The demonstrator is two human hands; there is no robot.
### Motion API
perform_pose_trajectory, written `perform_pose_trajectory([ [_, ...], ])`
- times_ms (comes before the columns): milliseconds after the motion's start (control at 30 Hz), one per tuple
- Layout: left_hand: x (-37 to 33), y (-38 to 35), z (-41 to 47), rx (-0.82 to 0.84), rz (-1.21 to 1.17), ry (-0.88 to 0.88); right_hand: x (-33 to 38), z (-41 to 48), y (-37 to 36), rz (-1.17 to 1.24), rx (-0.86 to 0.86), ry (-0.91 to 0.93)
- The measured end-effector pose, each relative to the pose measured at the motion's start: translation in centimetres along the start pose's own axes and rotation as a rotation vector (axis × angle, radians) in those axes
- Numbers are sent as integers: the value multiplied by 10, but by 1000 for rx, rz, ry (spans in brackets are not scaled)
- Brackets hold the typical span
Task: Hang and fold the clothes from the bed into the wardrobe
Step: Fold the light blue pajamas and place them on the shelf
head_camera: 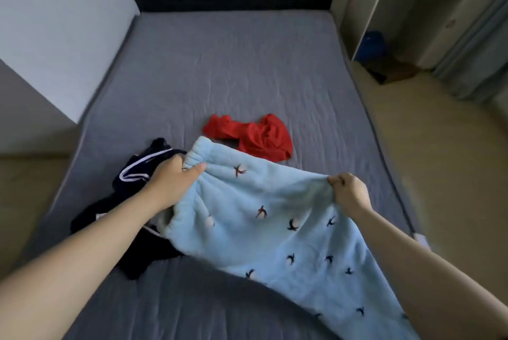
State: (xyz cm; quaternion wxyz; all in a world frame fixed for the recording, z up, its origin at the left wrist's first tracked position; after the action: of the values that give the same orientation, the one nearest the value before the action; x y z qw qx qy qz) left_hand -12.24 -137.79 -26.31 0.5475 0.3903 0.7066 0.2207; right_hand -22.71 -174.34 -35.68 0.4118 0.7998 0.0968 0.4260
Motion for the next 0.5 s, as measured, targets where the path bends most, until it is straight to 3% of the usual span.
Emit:
perform_pose_trajectory([
  [167, 99, -45, 72, -111, 64, -13, -19, 45, -135, -7, -23, -62],
  [500, 234, -42, 150, -86, 30, 113, 41, 94, -258, -95, -17, 11],
])
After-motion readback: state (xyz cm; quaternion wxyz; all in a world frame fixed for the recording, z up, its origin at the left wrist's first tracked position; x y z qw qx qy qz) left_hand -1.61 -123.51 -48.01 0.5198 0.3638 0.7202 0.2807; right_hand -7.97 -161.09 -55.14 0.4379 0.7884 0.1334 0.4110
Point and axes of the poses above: each hand's wrist, its own z-axis towards the middle knuckle, its own y-axis out of the back of the hand, x = y × z, the point moved 5 cm from there along z, towards the middle knuckle, and after that the axes turned 2 degrees about y, right-handed, at the moved point
